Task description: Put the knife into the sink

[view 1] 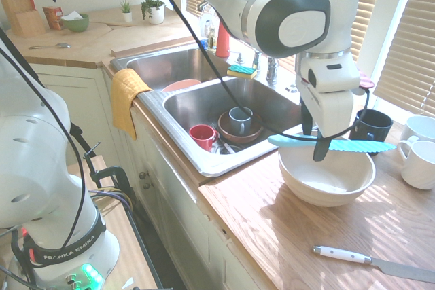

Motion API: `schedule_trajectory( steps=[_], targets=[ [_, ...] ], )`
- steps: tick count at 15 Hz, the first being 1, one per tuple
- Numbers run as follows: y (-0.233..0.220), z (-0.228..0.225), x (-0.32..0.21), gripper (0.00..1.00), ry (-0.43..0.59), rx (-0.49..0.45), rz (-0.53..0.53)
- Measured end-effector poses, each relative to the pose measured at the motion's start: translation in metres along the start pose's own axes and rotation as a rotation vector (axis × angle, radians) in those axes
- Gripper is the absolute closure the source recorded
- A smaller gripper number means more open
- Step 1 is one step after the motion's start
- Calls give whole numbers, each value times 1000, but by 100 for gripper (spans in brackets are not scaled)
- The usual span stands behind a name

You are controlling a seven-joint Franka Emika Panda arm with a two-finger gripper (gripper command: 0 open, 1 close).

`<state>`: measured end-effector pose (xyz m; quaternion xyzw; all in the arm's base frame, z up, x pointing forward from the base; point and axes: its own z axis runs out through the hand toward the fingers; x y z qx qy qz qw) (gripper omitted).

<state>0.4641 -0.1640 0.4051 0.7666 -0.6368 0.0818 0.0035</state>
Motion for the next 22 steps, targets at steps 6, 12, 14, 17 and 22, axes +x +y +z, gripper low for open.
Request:
schedule_trajectory(
  steps=[6,12,14,17,22],
  targets=[
    [-14,14,-2,100,-1,-3,-17],
    [-14,16,1,100,-2,-6,-11],
    [-13,18,2,100,-3,-8,-9],
    [-13,21,2,100,-4,-14,-13],
    [-15,25,0,100,0,-18,-24]
  ],
)
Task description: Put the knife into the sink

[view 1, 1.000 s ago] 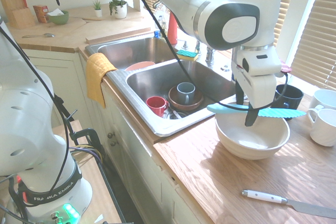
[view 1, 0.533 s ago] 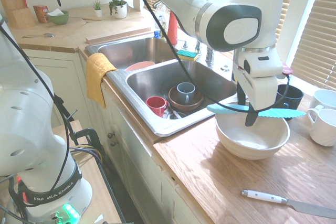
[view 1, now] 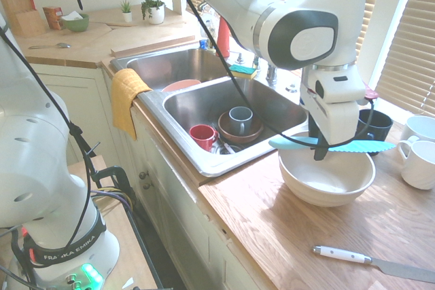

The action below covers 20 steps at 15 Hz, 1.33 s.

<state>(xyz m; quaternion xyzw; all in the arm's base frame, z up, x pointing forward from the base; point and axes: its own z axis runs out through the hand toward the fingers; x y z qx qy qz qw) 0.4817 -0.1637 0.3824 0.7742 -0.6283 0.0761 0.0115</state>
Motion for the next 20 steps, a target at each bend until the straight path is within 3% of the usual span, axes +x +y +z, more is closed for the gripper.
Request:
schedule_trajectory(
  steps=[10,20],
  targets=[
    [2,-7,7,100,10,13,-18],
    [8,-96,-4,100,61,113,-54]
  ],
)
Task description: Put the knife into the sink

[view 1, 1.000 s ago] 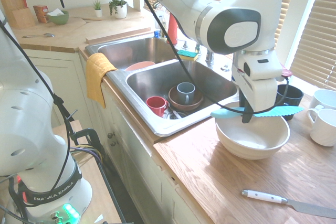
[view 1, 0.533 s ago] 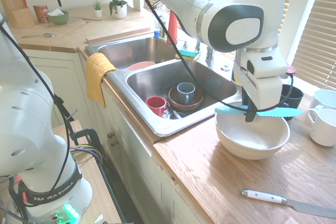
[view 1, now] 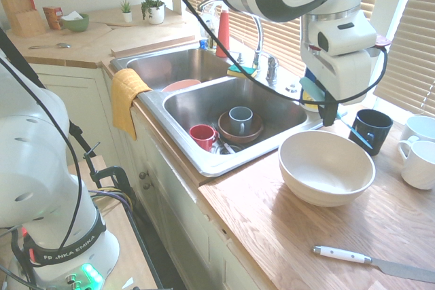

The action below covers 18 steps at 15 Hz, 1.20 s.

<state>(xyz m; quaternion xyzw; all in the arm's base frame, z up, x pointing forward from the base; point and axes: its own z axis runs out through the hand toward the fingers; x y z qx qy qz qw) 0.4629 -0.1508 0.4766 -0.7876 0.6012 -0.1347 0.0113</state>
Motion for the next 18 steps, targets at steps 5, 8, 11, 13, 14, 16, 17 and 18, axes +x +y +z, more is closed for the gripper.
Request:
schedule_trajectory(
  steps=[5,8,11,13,14,16,17,18],
  targets=[
    [-23,-50,-57,100,24,56,-125],
    [-44,-70,-124,100,20,92,-279],
    [-55,-55,-192,100,-28,93,-467],
    [-55,-37,-228,100,-54,90,-580],
    [-54,-27,-238,100,-61,85,-607],
    [-51,-5,-247,100,-76,66,-625],
    [-50,9,-249,100,-83,57,-630],
    [-49,25,-252,100,-87,49,-640]
  ],
)
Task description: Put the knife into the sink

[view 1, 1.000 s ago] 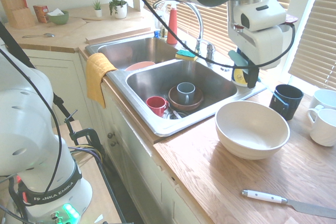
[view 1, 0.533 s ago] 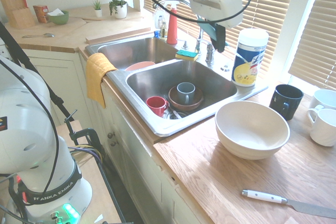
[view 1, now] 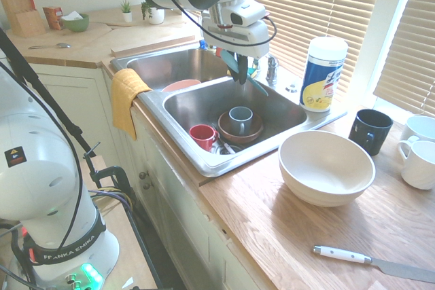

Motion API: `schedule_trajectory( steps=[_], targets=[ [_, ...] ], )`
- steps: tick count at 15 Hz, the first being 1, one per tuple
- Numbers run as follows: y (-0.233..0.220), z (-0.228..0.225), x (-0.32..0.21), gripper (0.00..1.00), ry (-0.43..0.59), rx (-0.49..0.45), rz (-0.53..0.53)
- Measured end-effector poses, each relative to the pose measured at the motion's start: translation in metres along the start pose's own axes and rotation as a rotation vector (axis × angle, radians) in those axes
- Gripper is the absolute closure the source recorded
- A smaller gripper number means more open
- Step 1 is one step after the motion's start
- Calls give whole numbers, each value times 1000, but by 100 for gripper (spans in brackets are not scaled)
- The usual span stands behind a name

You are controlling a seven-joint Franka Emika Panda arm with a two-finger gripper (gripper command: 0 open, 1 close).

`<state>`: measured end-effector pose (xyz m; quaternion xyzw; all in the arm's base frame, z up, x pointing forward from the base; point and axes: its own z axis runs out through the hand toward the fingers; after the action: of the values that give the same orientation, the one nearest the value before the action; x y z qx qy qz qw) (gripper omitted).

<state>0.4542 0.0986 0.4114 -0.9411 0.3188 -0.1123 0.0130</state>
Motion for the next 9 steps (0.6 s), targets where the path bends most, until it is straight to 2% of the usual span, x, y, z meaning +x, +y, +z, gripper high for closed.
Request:
schedule_trajectory(
  steps=[6,9],
  targets=[
    [-4,103,-5,100,-26,-56,-41],
    [-17,130,-9,100,-44,-71,-49]
  ],
)
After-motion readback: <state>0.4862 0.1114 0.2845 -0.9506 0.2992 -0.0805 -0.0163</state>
